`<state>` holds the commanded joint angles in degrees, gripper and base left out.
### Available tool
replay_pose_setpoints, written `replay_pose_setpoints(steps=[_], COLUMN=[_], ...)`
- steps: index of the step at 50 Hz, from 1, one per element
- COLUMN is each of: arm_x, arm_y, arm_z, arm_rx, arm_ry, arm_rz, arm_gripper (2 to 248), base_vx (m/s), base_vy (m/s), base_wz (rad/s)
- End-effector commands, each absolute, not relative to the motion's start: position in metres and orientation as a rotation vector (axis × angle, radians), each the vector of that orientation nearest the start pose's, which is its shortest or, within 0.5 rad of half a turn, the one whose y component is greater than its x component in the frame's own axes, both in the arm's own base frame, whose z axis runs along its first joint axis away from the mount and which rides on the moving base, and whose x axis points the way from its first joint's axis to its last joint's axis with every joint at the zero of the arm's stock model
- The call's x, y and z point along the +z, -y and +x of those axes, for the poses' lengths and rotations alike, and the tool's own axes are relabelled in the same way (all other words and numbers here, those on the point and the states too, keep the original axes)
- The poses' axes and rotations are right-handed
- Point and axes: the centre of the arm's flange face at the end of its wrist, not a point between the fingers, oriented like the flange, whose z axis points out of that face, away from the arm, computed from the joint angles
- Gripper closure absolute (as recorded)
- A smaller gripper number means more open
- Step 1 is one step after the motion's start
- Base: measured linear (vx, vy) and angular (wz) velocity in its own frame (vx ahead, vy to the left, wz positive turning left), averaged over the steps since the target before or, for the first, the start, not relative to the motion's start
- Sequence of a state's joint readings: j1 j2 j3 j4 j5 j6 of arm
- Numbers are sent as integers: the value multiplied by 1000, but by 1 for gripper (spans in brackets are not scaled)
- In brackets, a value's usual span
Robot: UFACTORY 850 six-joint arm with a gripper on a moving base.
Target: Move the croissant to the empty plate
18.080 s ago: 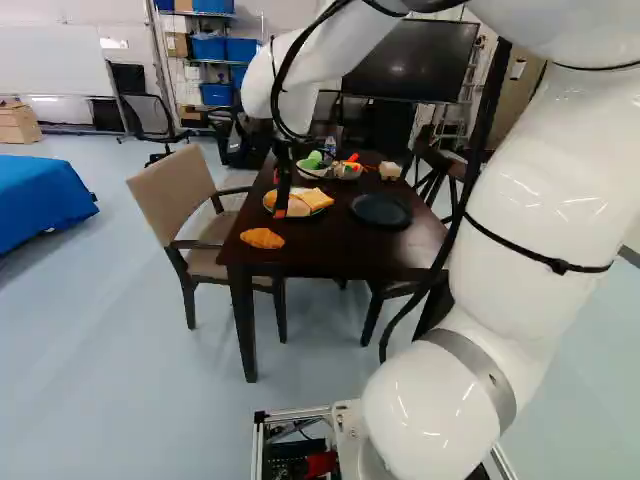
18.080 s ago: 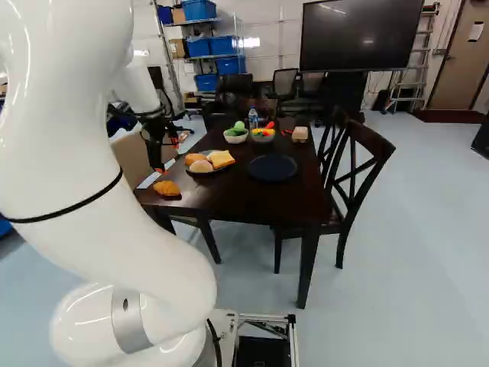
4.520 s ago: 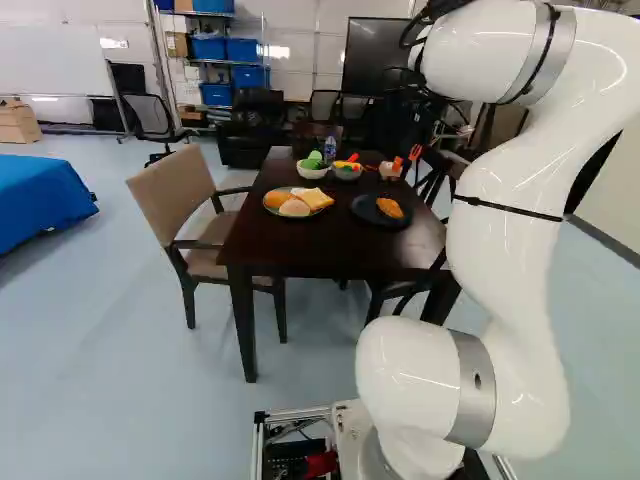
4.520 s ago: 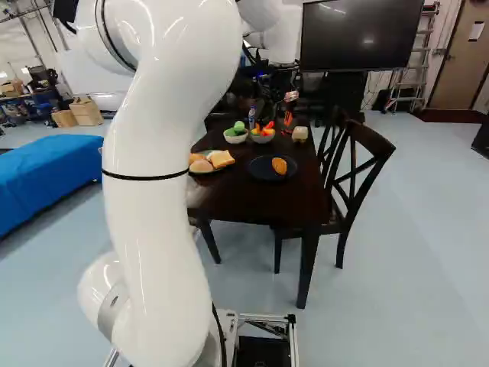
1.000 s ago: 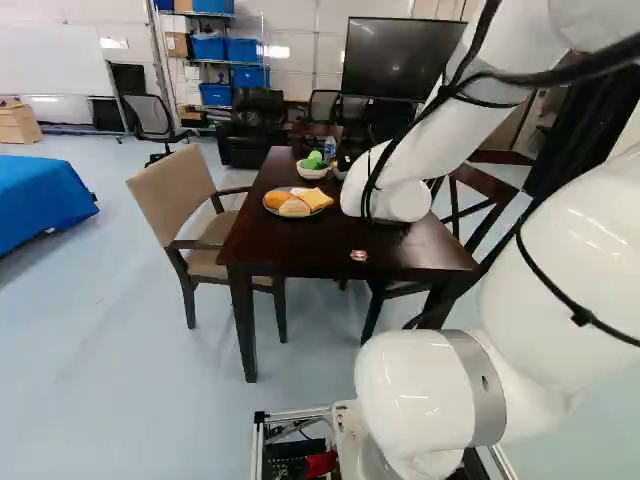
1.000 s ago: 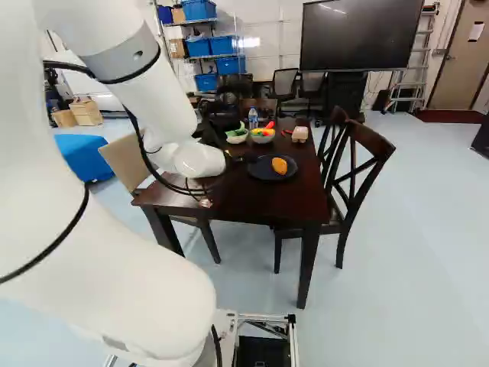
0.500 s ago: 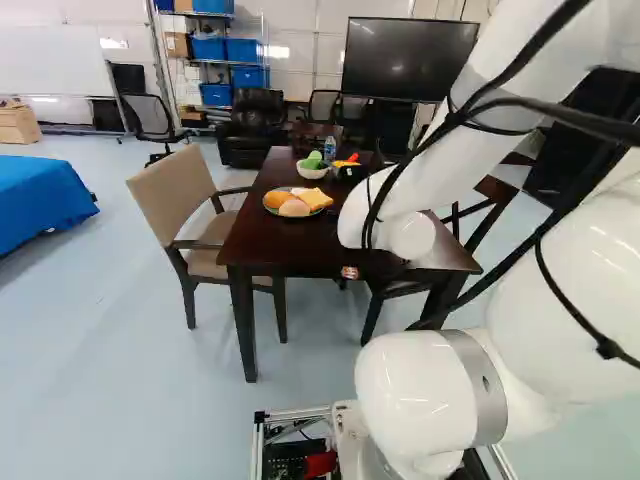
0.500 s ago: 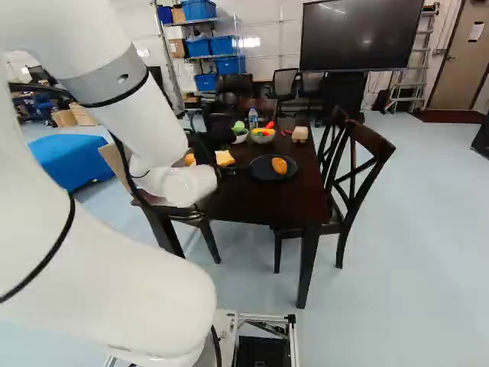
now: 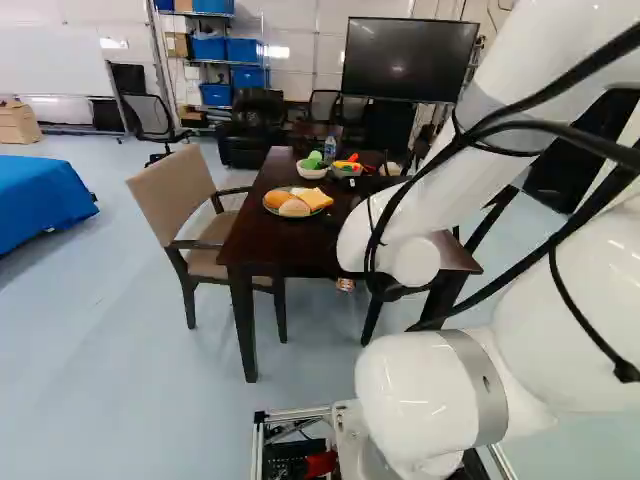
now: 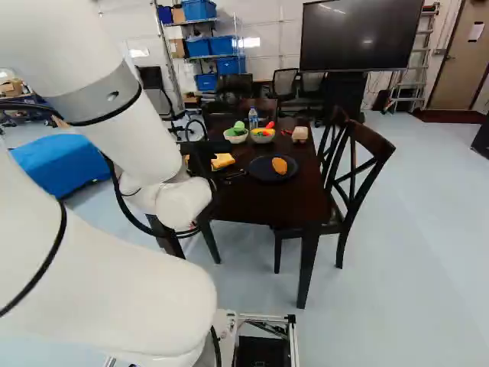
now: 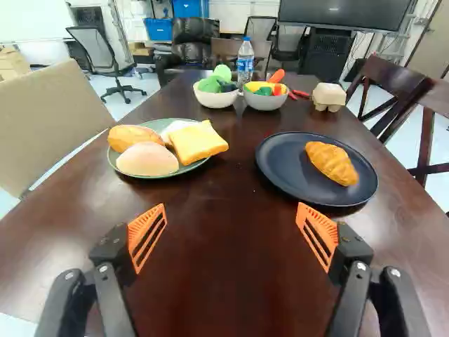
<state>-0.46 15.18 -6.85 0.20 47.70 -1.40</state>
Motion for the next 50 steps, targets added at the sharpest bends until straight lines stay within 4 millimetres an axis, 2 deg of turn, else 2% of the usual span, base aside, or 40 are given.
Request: replay_pose_setpoints(steps=[19, 50], arm_x=[366, 366], arm_y=[0, 0], arm_z=[271, 270], arm_rx=[-1823, -1824], arm_ry=[1, 0], arm_rz=[-2561, -2558], arm_gripper=[3, 3], base_vx=[0, 0], base_vy=[0, 0], base_wz=[0, 0])
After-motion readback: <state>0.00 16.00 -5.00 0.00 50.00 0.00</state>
